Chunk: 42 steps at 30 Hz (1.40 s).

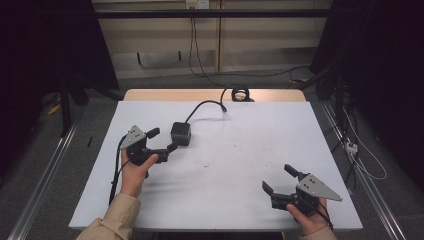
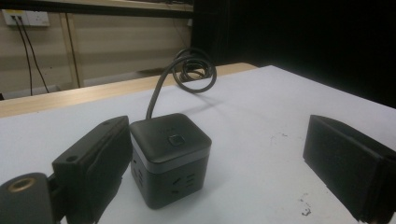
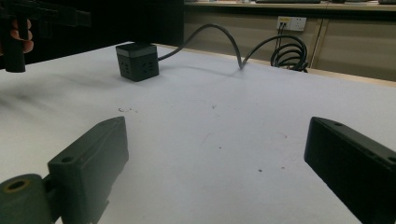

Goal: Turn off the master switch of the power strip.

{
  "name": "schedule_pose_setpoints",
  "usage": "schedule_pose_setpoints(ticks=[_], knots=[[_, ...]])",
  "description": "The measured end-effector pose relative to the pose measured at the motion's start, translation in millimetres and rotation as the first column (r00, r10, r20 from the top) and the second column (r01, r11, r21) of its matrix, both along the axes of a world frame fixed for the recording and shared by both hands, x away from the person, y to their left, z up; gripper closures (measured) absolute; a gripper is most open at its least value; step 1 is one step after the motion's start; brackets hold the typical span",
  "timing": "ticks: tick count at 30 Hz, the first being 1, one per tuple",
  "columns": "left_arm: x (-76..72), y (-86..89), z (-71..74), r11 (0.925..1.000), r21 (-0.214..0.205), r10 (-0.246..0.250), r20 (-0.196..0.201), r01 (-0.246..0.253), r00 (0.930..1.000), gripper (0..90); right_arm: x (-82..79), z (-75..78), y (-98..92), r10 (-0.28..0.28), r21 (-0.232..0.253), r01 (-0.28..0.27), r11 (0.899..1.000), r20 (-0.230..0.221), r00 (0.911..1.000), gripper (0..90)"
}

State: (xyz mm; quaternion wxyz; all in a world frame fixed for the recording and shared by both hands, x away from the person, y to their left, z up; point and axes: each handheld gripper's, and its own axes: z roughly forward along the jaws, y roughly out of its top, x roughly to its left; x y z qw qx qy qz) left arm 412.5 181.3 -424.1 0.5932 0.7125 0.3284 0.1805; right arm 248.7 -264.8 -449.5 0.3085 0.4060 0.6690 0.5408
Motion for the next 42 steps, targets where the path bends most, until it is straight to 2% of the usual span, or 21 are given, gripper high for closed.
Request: schedule_pose_setpoints(ticks=[8, 15, 25, 42], knots=[[3.3, -2.0, -0.2, 1.0000, 0.009, -0.004, 0.001, 0.004, 1.0000, 7.7, 0.1, -0.3, -0.4, 0.000, 0.002, 0.000, 1.000, -0.002, 1.0000, 5.9], [5.9, -3.9, 0.6, 1.0000, -0.005, 0.002, -0.001, -0.002, 1.0000, 7.6, 0.0, -0.2, -0.4, 0.002, 0.002, -0.002, 1.000, -0.001, 1.0000, 5.9], [10.4, -5.4, 1.8, 1.0000, -0.004, 0.006, 0.006, -0.006, 1.0000, 7.7, 0.0, -0.1, -0.3, 0.003, 0.001, -0.003, 1.000, 0.000, 1.0000, 5.9], [18.2, -8.6, -3.1, 0.9998, -0.003, 0.021, 0.007, -0.021, 0.9998, 8.9, 0.1, 0.1, -0.5, 0.005, 0.002, -0.005, 1.000, 0.002, 1.0000, 6.0]])
